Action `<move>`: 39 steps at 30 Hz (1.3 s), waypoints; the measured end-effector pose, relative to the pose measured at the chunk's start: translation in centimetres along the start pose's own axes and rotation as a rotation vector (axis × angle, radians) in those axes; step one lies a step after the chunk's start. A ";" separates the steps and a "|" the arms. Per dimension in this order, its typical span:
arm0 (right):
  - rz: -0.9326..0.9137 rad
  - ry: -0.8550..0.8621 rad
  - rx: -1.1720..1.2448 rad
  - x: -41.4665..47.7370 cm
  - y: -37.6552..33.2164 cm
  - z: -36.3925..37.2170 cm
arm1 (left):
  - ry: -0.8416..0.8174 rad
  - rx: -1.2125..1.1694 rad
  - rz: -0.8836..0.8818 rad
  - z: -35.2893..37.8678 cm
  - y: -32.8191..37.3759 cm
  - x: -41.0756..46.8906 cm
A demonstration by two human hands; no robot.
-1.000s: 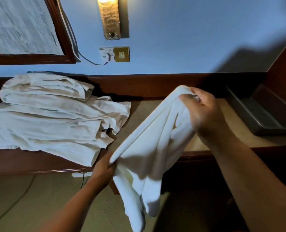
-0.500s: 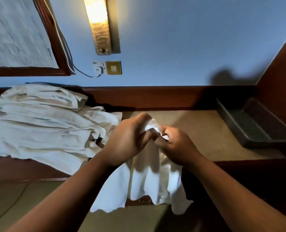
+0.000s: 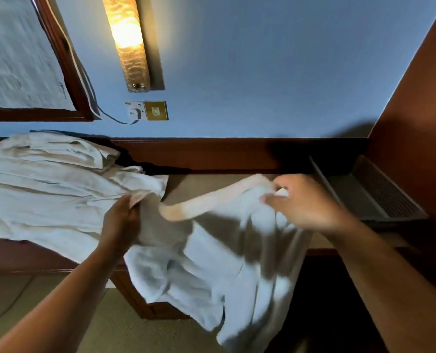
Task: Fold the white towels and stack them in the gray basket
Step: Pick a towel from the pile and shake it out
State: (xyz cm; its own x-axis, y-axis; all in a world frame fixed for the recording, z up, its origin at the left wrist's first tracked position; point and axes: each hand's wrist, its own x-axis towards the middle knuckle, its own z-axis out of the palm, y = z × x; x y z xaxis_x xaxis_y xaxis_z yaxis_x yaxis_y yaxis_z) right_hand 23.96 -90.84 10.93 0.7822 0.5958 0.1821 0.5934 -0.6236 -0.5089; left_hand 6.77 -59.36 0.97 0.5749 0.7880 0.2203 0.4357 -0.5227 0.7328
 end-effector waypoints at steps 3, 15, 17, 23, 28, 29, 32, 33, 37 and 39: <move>-0.035 -0.173 0.066 -2.0 -1.6 1.8 | -0.102 -0.043 0.389 -0.3 9.5 -3.0; -0.162 0.175 0.265 -2.3 2.0 -0.2 | -0.167 0.243 0.611 1.8 9.7 -3.8; -0.151 0.204 0.341 -2.2 2.4 -0.6 | -0.089 0.261 0.469 1.5 7.8 -3.3; -0.212 -0.276 0.081 -3.8 1.7 -2.0 | 0.122 0.108 0.199 -0.5 10.0 -2.8; -0.161 -0.295 0.190 -4.0 0.4 0.1 | -0.078 -0.082 0.428 -0.7 17.0 -5.4; -0.124 -0.248 0.273 -3.8 0.3 0.6 | -0.124 -0.110 0.487 -0.5 17.8 -6.0; -0.038 -0.198 0.483 -3.0 0.6 0.6 | -0.328 -0.232 0.706 -0.2 18.4 -6.7; -0.044 -0.236 0.526 -2.9 0.8 0.4 | -0.398 -0.304 0.764 -0.2 18.4 -6.9; -0.151 -0.389 0.543 -2.8 0.8 0.1 | -0.556 -0.601 0.768 -0.5 18.5 -7.5; -0.185 -0.337 0.542 -3.0 0.5 0.5 | -0.594 -0.705 0.698 -0.3 18.6 -7.6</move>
State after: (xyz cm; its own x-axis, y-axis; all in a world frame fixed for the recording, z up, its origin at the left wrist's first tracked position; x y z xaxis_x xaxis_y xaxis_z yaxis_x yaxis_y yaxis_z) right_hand 21.81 -92.70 9.72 0.5223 0.8491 0.0789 0.4644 -0.2056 -0.8614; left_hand 10.30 -74.96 13.18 0.8548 0.0244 0.5183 -0.4807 -0.3390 0.8087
